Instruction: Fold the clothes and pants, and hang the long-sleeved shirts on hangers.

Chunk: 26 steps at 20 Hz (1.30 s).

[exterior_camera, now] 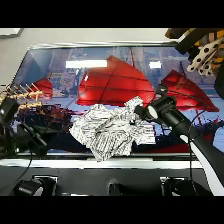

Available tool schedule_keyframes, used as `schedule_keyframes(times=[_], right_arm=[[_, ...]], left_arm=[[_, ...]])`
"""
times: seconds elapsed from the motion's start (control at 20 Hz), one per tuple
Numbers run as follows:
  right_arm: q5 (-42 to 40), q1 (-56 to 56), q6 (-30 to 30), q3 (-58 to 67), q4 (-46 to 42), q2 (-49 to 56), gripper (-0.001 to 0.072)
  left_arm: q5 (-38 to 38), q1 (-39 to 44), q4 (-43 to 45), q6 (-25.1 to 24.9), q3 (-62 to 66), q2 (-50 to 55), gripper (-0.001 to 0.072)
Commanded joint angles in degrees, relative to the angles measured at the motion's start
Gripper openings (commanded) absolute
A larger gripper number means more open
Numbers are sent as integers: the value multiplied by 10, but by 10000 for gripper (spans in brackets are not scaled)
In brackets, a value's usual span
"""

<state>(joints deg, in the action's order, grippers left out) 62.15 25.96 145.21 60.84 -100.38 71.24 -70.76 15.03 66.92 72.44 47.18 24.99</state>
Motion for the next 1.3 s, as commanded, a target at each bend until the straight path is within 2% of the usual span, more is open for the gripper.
schedule_keyframes(times=[0.0,0.25,0.55,0.75,0.9,1.05,1.25], right_arm=[[-15,-42,-6,0,72,11,30],[-25,-87,-16,0,104,18,30],[-42,-106,-50,0,160,18,30],[-42,-101,-94,0,201,14,30],[-53,-64,-100,0,203,-3,30],[-64,-38,-100,9,202,-23,29],[-27,-38,-128,71,189,-39,29]], left_arm=[[-11,60,-40,0,-29,-51,16],[-42,114,-35,0,-29,-56,16],[-42,116,-34,-8,-47,-49,15],[-23,116,-34,-48,-59,-19,15],[18,116,-44,-85,-59,21,15],[22,116,-47,-106,-59,57,15],[79,116,-79,-153,-59,77,15]])
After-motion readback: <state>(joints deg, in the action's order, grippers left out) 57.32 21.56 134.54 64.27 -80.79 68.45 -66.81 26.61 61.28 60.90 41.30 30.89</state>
